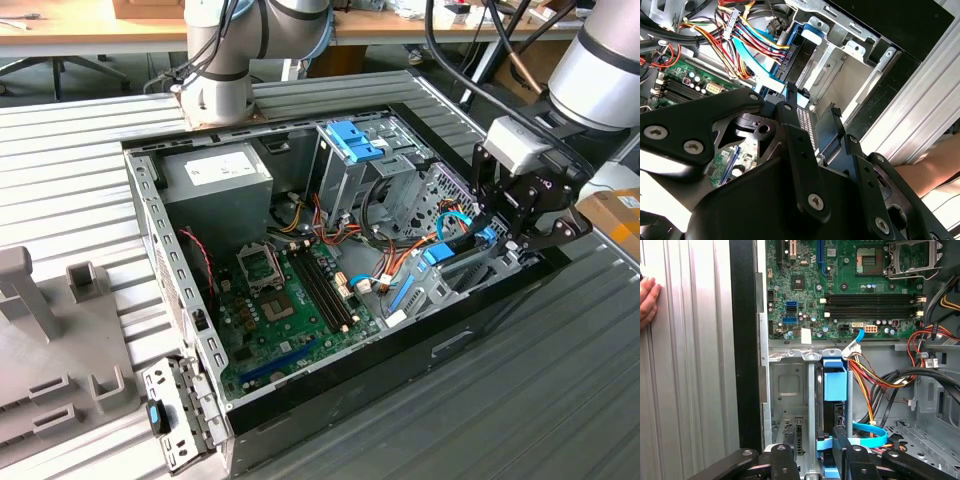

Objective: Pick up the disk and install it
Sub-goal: 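Insert the first disk wire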

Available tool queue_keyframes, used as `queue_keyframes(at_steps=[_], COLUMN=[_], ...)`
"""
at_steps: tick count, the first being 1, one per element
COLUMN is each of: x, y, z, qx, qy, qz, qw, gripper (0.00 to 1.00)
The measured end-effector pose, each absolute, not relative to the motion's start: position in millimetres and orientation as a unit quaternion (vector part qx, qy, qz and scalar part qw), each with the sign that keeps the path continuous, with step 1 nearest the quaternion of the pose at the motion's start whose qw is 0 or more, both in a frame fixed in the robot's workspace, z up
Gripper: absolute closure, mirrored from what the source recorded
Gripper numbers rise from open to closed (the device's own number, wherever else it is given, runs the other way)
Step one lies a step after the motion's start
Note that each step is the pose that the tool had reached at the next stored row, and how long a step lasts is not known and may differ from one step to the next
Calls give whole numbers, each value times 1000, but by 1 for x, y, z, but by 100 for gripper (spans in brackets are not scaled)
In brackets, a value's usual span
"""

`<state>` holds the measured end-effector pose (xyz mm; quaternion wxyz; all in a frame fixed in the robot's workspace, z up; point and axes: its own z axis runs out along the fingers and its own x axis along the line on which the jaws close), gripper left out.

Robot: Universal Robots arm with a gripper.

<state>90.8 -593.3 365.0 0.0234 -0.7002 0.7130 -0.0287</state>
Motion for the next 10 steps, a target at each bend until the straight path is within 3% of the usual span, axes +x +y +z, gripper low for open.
queue_keyframes(at_steps=[6, 9, 10], x=[91, 91, 91], y=[-593, -593, -593], z=[365, 365, 365], qx=[-700, -700, -700], qy=[713, 713, 713], qz=[-29, -29, -29], qw=[23, 23, 23], gripper=[58, 44, 44])
